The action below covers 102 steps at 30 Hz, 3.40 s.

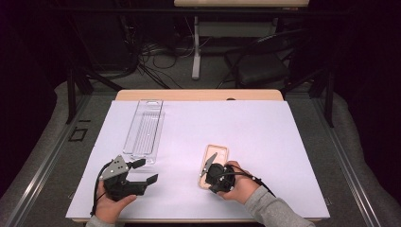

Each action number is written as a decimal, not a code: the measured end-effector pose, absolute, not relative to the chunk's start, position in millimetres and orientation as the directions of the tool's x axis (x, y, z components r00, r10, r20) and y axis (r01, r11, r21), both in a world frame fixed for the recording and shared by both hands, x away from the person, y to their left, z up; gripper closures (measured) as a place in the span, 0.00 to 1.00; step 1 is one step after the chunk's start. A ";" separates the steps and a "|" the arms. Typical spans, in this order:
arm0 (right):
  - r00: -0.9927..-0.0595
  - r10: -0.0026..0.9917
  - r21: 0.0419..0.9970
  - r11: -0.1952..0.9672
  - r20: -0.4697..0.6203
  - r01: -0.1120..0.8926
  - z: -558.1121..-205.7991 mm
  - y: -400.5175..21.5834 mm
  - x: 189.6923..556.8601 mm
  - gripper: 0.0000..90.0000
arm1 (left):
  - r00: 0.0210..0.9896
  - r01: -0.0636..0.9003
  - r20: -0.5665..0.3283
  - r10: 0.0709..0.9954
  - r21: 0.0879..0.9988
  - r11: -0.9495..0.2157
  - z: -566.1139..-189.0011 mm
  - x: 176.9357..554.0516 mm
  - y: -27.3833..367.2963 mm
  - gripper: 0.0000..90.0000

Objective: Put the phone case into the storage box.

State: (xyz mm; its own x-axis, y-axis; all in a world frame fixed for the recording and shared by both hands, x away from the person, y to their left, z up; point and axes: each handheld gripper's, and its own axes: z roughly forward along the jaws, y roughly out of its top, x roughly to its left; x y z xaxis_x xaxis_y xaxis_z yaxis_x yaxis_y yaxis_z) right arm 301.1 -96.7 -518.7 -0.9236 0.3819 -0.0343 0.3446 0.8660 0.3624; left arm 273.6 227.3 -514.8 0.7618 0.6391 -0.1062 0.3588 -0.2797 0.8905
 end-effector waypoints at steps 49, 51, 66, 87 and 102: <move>-0.940 0.337 0.314 0.900 -0.060 0.303 -529.4 -93.7 301.1 0.95 | 0.759 0.363 -0.107 0.642 0.888 -0.282 -515.5 274.3 227.7 0.26; -0.942 0.330 0.313 0.902 -0.059 0.296 -529.3 -93.8 301.2 0.95 | 0.759 0.364 -0.107 0.643 0.888 -0.281 -515.6 274.2 227.7 0.26; -0.954 0.300 0.309 0.909 -0.023 0.278 -528.7 -96.4 307.1 0.97 | 0.759 0.363 -0.106 0.642 0.888 -0.283 -515.8 274.4 227.6 0.26; -0.952 0.306 0.320 0.902 -0.006 0.288 -529.1 -96.8 307.8 0.97 | 0.757 0.365 -0.105 0.644 0.887 -0.284 -515.8 274.6 228.1 0.26; -0.949 0.315 0.325 0.899 -0.018 0.293 -526.6 -98.5 306.5 0.97 | 0.757 0.365 -0.107 0.644 0.887 -0.281 -516.1 274.5 227.7 0.26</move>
